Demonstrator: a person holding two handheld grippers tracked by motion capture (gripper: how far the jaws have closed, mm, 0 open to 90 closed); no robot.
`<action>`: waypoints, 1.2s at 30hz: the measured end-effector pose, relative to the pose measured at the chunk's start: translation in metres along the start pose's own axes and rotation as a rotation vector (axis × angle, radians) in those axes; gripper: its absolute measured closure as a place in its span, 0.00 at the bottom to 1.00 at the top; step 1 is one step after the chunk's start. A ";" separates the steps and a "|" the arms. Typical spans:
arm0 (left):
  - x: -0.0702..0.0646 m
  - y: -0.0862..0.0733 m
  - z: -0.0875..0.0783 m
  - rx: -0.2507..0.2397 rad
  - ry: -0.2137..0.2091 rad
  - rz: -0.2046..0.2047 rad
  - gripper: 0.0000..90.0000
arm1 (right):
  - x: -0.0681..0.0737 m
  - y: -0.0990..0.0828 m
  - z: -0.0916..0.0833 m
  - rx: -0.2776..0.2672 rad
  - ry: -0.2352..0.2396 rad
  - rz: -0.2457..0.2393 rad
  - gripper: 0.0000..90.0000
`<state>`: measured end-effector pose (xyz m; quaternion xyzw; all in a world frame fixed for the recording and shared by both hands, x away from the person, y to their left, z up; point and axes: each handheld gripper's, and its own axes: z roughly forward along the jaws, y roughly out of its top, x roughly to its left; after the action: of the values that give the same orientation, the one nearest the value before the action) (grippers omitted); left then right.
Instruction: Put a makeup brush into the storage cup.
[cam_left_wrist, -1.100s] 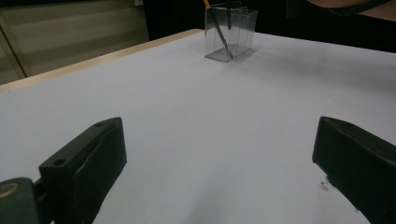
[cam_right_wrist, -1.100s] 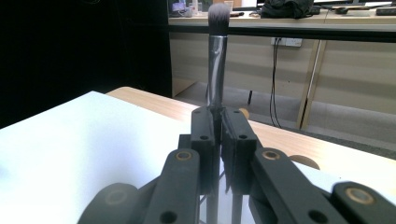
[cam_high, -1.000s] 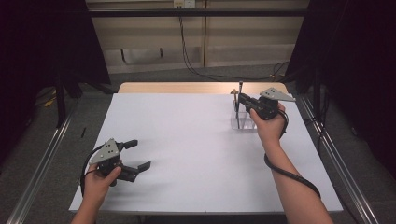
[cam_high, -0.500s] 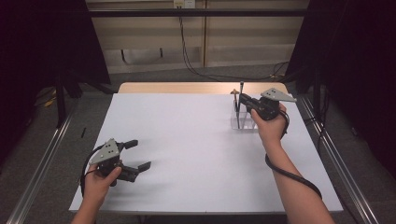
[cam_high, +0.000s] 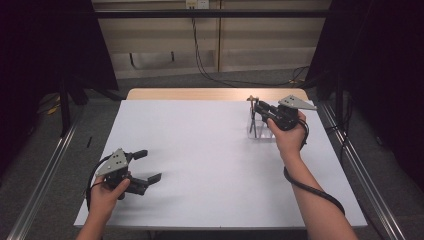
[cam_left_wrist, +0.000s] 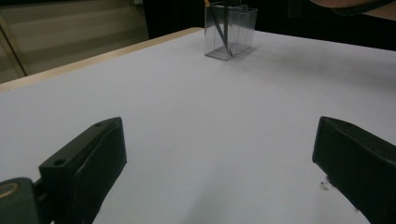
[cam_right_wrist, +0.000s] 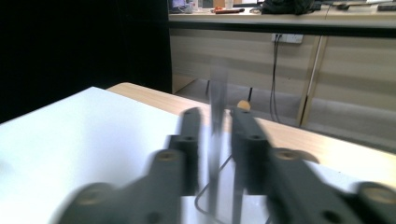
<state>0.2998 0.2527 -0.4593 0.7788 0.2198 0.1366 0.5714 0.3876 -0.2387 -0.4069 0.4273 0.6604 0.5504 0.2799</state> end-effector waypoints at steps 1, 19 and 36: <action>0.000 0.000 0.000 0.000 0.000 0.001 0.03 | 0.000 -0.001 0.000 0.004 -0.005 0.002 0.68; -0.001 0.001 0.000 -0.002 0.001 0.000 0.03 | 0.002 -0.002 -0.005 -0.020 0.026 -0.037 0.19; -0.001 0.001 0.000 -0.001 0.000 0.007 0.03 | 0.007 -0.006 -0.011 -0.034 0.055 -0.041 0.05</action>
<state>0.2989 0.2519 -0.4580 0.7794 0.2169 0.1387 0.5712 0.3733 -0.2385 -0.4089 0.3934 0.6670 0.5673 0.2803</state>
